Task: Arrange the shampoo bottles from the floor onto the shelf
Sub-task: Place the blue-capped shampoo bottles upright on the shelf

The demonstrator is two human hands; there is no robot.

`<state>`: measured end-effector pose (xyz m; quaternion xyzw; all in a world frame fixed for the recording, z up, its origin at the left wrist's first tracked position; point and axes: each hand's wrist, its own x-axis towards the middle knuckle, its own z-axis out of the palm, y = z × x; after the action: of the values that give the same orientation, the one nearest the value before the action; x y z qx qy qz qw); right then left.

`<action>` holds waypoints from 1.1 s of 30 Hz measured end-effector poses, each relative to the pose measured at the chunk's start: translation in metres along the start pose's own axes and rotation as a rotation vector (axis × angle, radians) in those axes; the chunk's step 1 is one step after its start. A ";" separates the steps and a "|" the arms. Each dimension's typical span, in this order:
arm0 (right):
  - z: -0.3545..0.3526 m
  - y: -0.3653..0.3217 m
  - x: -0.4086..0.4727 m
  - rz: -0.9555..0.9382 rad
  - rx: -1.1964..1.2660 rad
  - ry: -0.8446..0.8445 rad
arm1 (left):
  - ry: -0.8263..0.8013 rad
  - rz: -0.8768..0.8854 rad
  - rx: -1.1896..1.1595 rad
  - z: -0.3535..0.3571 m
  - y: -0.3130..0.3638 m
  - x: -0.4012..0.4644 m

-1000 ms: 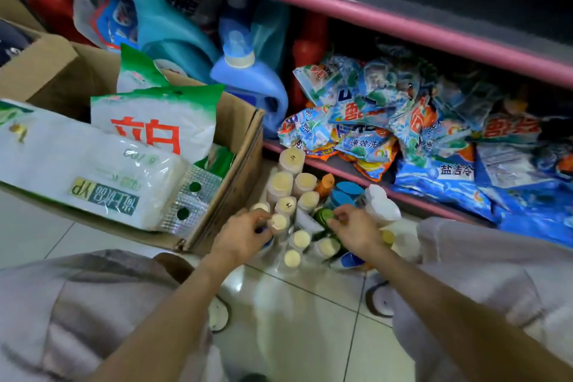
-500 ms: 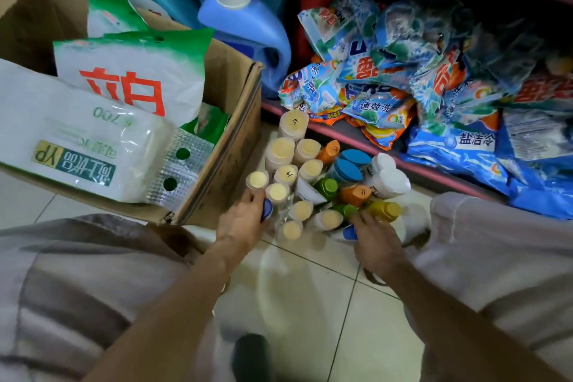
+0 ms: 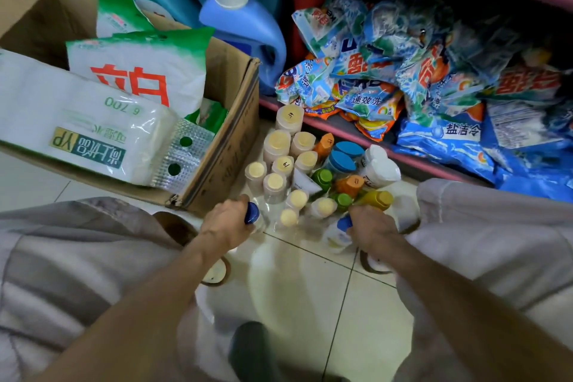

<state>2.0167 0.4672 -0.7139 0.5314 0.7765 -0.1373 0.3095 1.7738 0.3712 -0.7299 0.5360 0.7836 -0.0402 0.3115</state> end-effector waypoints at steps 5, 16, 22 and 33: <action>-0.030 0.015 -0.027 0.059 0.202 -0.040 | 0.018 0.003 -0.023 -0.020 -0.008 -0.028; -0.165 0.085 -0.114 0.166 1.550 0.093 | 0.347 0.007 -0.455 -0.166 0.025 -0.081; -0.230 0.128 -0.152 -0.049 2.098 0.237 | 0.462 0.188 -0.875 -0.246 0.073 -0.104; -0.285 0.149 -0.128 0.066 2.562 0.400 | 0.587 0.370 -1.055 -0.335 0.139 -0.135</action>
<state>2.0884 0.5867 -0.3968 0.4774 0.1126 -0.6892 -0.5334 1.7757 0.4532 -0.3517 0.4256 0.6450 0.5550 0.3078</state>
